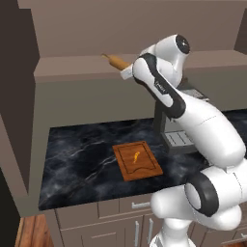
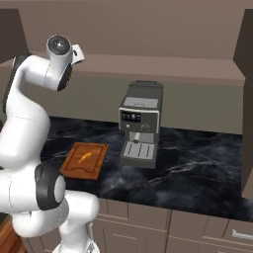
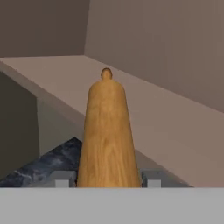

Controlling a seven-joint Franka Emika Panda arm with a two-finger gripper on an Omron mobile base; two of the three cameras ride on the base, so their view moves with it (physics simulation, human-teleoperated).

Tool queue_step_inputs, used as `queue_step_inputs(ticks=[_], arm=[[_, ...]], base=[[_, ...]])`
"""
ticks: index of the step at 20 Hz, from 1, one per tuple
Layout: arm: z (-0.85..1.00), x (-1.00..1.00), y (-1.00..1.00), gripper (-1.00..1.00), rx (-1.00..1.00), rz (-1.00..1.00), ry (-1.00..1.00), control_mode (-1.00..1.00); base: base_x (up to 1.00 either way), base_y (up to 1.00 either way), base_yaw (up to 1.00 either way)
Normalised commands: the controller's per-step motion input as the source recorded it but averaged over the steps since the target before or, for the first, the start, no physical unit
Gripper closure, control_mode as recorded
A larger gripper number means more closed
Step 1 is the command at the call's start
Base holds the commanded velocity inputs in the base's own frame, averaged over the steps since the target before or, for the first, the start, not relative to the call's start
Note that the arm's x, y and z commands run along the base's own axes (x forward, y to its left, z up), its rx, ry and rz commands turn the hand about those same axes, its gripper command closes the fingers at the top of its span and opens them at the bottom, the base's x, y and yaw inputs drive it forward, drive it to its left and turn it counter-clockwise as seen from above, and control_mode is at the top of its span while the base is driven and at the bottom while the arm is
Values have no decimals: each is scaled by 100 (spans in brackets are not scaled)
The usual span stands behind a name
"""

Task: Open the cabinet, retrieve the rolling pin, and place it next to the meat on the cutting board to prepare for tenderizing.

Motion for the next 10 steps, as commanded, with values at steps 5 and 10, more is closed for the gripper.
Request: queue_step_inputs(ticks=[5, 10], arm=[[0, -100, -12, 100, 6, 0, 0, -100], [-1, -97, -14, 100, 3, 0, 1, -100]], base=[[0, 0, 0], [0, 0, 0]])
